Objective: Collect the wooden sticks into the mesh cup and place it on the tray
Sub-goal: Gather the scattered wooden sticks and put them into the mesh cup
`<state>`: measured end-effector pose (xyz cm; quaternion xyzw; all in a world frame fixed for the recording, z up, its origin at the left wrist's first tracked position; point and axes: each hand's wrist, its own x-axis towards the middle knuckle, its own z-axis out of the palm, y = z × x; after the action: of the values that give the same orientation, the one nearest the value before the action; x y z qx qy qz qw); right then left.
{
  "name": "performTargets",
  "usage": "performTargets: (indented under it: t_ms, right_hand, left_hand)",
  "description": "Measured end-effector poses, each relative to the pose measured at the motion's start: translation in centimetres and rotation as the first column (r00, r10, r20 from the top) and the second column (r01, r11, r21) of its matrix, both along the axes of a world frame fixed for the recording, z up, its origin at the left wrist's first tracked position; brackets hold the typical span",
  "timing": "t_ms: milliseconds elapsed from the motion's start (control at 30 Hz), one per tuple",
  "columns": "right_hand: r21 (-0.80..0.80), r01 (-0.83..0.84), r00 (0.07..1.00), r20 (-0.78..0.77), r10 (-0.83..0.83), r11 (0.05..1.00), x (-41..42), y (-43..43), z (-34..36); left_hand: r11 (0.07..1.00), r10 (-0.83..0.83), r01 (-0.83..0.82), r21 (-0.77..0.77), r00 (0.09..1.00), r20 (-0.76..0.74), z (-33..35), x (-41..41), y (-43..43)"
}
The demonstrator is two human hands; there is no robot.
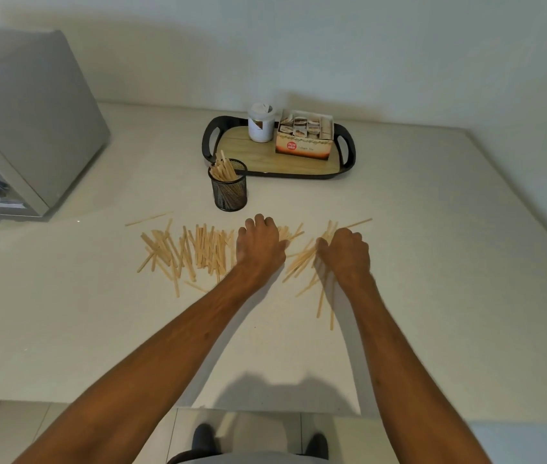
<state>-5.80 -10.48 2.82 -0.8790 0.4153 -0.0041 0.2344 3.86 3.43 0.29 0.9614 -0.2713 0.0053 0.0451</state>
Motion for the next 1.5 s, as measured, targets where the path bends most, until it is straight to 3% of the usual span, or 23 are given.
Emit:
performTargets:
  t_ms: [233, 600, 1033, 1500]
  right_hand:
    - [-0.126, -0.057, 0.997, -0.059, 0.05, 0.99, 1.3, 1.0, -0.2]
    - [-0.192, -0.081, 0.994, -0.086, 0.065, 0.978, 2.0, 0.9, -0.8]
    - [-0.029, -0.06, 0.998, 0.02, 0.061, 0.998, 3.2, 0.6, -1.1]
    - [-0.027, -0.101, 0.994, 0.037, 0.102, 0.995, 3.4, 0.2, -0.9]
  left_hand:
    - [0.999, -0.012, 0.011, -0.03, 1.0, -0.011, -0.4, 0.7, -0.8]
    - [0.998, 0.031, -0.031, 0.048, 0.999, -0.01, -0.4, 0.9, -1.4]
    - [0.996, -0.009, -0.003, -0.084, 0.99, -0.14, -0.7, 1.4, -2.3]
    - [0.999, -0.033, 0.033, -0.013, 0.999, -0.017, -1.4, 0.3, -3.1]
